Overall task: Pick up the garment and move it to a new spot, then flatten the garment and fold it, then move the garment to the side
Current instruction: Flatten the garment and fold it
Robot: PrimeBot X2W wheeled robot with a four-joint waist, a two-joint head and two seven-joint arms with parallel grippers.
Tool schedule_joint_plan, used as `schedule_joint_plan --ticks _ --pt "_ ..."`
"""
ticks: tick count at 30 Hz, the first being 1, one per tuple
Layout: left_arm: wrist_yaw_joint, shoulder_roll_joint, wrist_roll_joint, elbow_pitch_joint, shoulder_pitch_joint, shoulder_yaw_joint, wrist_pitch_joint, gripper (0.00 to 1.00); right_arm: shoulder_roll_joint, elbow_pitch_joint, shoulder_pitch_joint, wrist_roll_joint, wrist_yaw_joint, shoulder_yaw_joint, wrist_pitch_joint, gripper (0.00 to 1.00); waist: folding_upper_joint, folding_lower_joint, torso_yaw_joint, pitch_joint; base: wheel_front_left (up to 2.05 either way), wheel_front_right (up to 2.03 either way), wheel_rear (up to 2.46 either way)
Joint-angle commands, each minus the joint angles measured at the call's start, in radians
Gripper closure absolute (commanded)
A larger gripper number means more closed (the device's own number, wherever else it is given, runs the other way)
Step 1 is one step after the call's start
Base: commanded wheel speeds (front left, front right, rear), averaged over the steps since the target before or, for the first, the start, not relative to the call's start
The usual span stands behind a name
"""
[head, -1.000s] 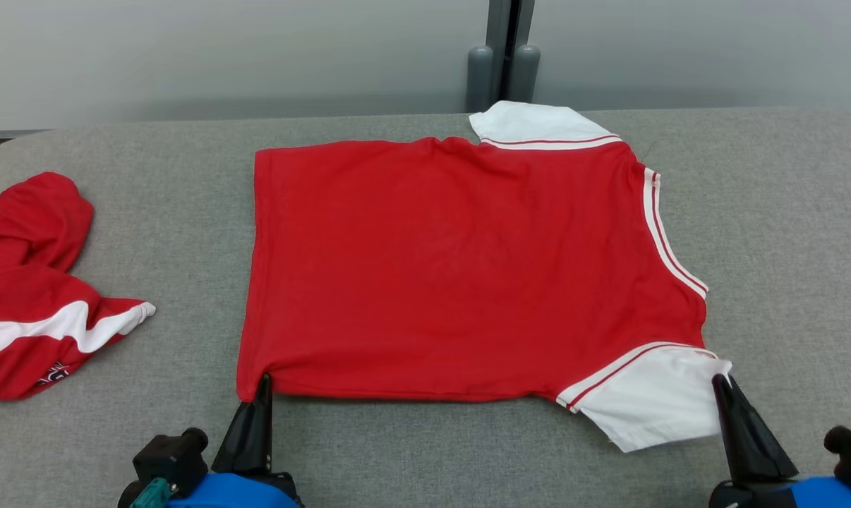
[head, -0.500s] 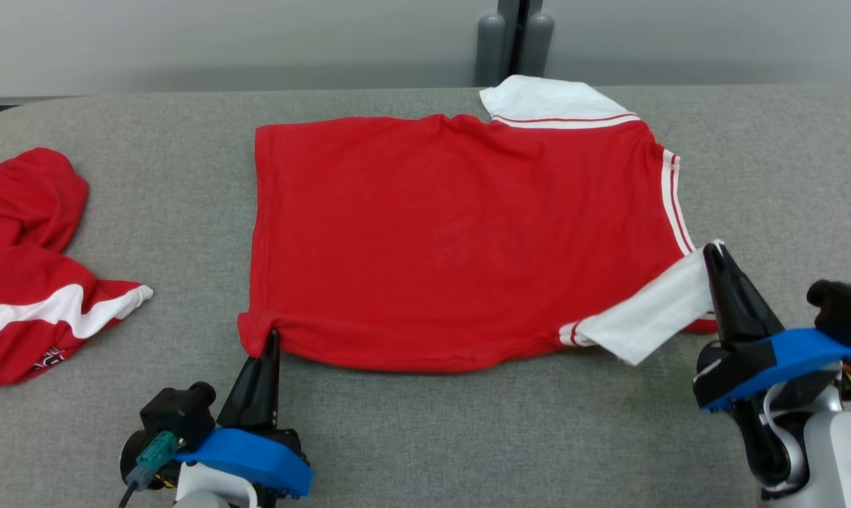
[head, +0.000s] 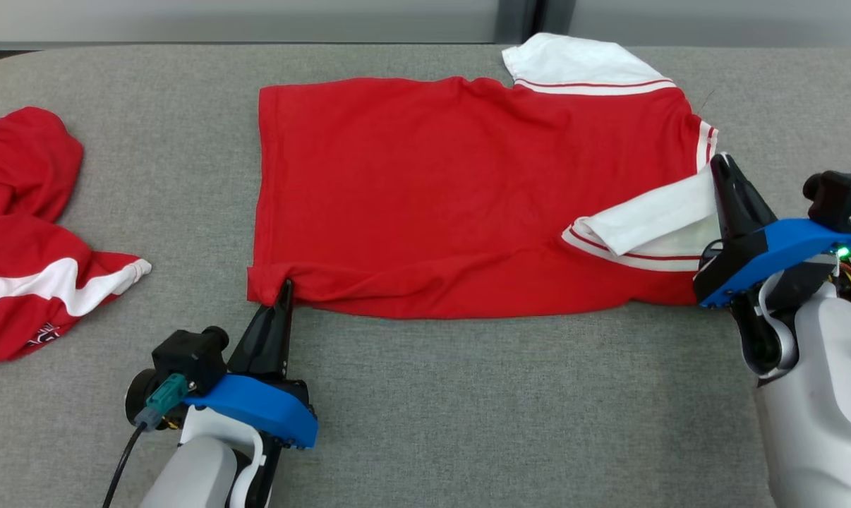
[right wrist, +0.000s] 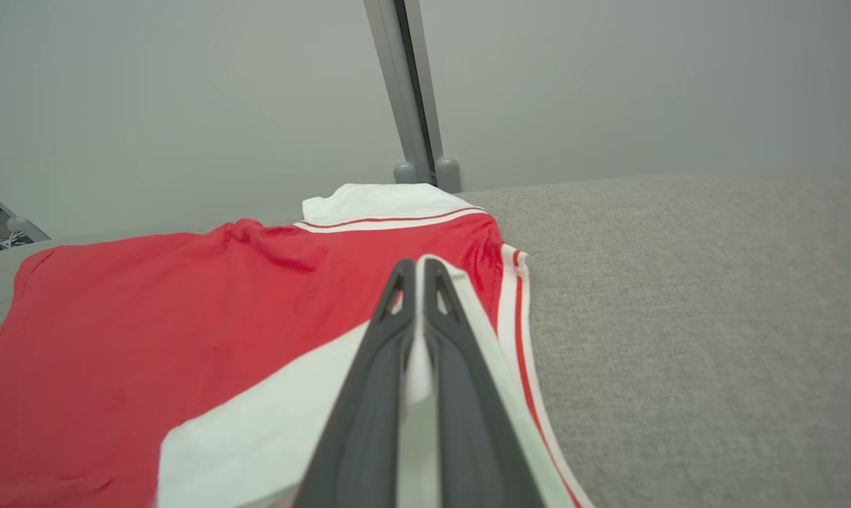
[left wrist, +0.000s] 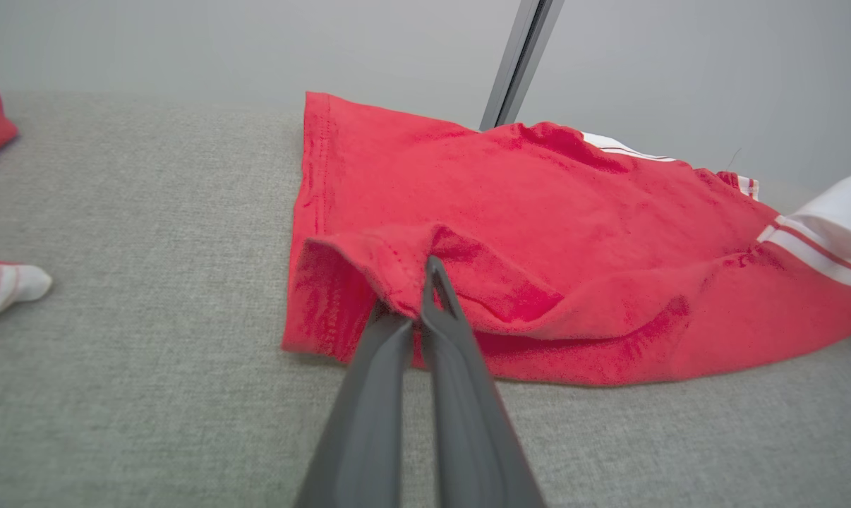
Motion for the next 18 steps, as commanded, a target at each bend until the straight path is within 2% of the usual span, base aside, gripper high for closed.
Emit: schedule_joint_plan --ticks 1,10,11,12,13,14,18 --pt "-0.004 0.004 0.004 0.009 -0.027 0.000 0.003 1.00 -0.007 0.030 -0.036 -0.009 0.001 0.002 -0.015 1.00 0.0000 -0.0001 0.000 0.008 0.00 0.00 0.00" --pt "-0.010 0.007 -0.008 0.058 -0.081 0.006 -0.006 1.00 0.004 0.222 -0.161 -0.014 0.001 0.024 -0.116 1.00 0.0000 -0.0001 -0.008 0.029 0.00 0.00 0.00" --pt "-0.008 0.009 -0.009 0.066 -0.087 0.008 -0.009 1.00 0.004 0.240 -0.172 -0.013 0.001 0.028 -0.129 0.69 0.0000 -0.0001 -0.009 0.030 0.00 0.00 0.00" --pt "-0.005 0.010 -0.008 0.073 -0.093 0.010 -0.011 0.69 0.005 0.257 -0.179 -0.011 0.001 0.035 -0.141 0.31 0.0000 -0.0001 -0.009 0.030 0.00 0.00 0.00" --pt "-0.002 0.008 -0.007 0.078 -0.097 0.012 -0.015 0.16 0.007 0.274 -0.185 -0.003 0.001 0.044 -0.151 0.00 0.0000 -0.0001 -0.010 0.029 0.00 0.00 0.00" --pt "-0.001 0.008 -0.005 0.083 -0.100 0.013 -0.018 0.00 0.006 0.287 -0.189 -0.001 0.001 0.051 -0.164 0.00 0.0000 -0.0001 -0.010 0.028 0.00 0.00 0.00" --pt "-0.001 0.002 0.003 0.100 -0.100 0.014 -0.035 0.00 -0.020 0.323 -0.177 0.008 0.001 0.086 -0.218 0.00 0.0000 -0.0001 -0.011 0.010 0.00 0.00 0.00"
